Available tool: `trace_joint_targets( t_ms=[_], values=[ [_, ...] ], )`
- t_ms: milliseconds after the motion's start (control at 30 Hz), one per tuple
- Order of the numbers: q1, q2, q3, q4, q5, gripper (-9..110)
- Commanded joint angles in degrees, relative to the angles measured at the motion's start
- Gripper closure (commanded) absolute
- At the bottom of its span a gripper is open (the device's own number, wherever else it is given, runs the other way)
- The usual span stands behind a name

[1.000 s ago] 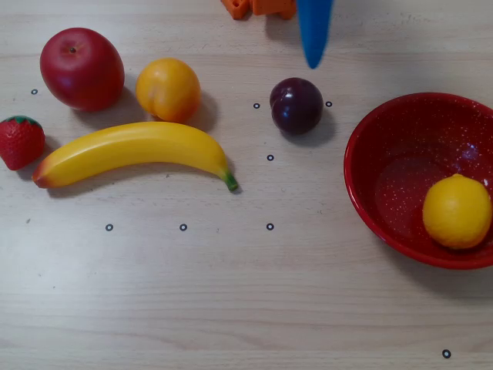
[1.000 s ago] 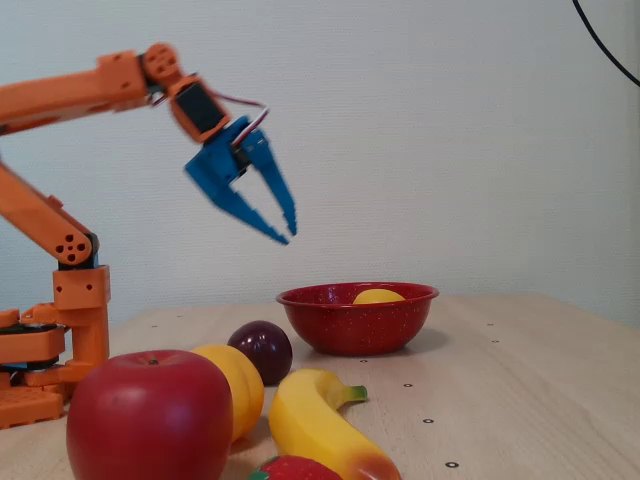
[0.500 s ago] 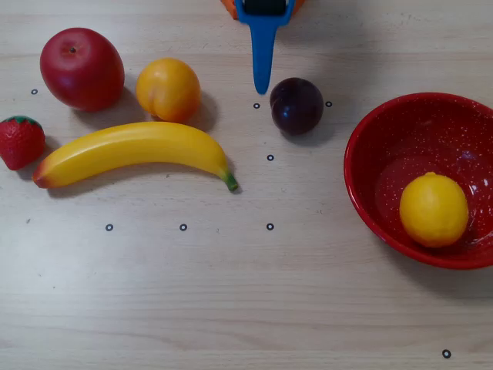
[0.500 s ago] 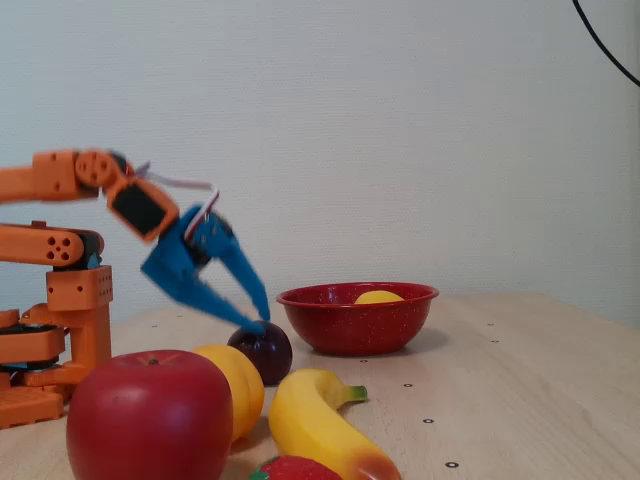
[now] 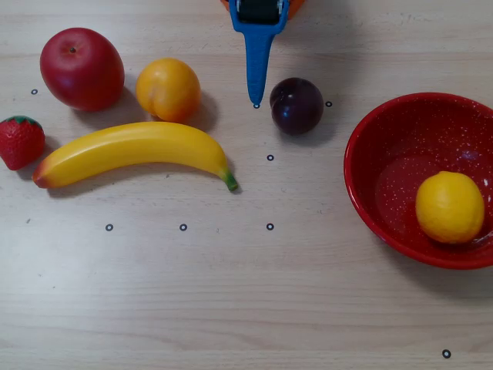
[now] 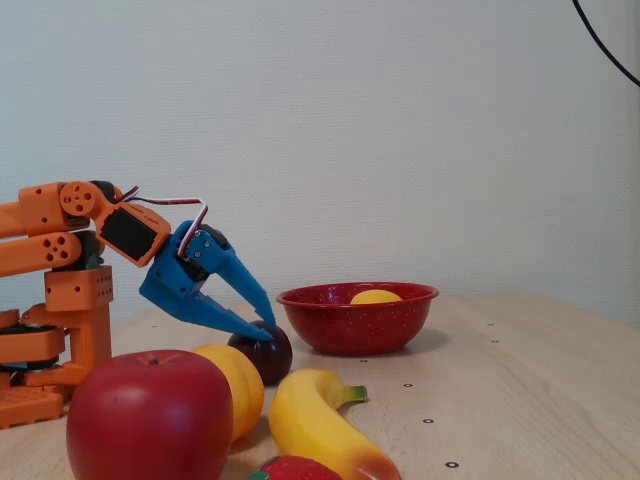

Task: Put the lemon in the red bowl.

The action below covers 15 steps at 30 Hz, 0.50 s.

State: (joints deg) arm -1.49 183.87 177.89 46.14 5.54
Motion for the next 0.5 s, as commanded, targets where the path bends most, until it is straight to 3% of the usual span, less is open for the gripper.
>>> trace_joint_targets(
  t_ms=[0,467],
  values=[
    [-1.41,1.23,0.79,0.26,-0.44,101],
    [-1.41,1.23,0.79,4.22,-4.66,101]
  ],
)
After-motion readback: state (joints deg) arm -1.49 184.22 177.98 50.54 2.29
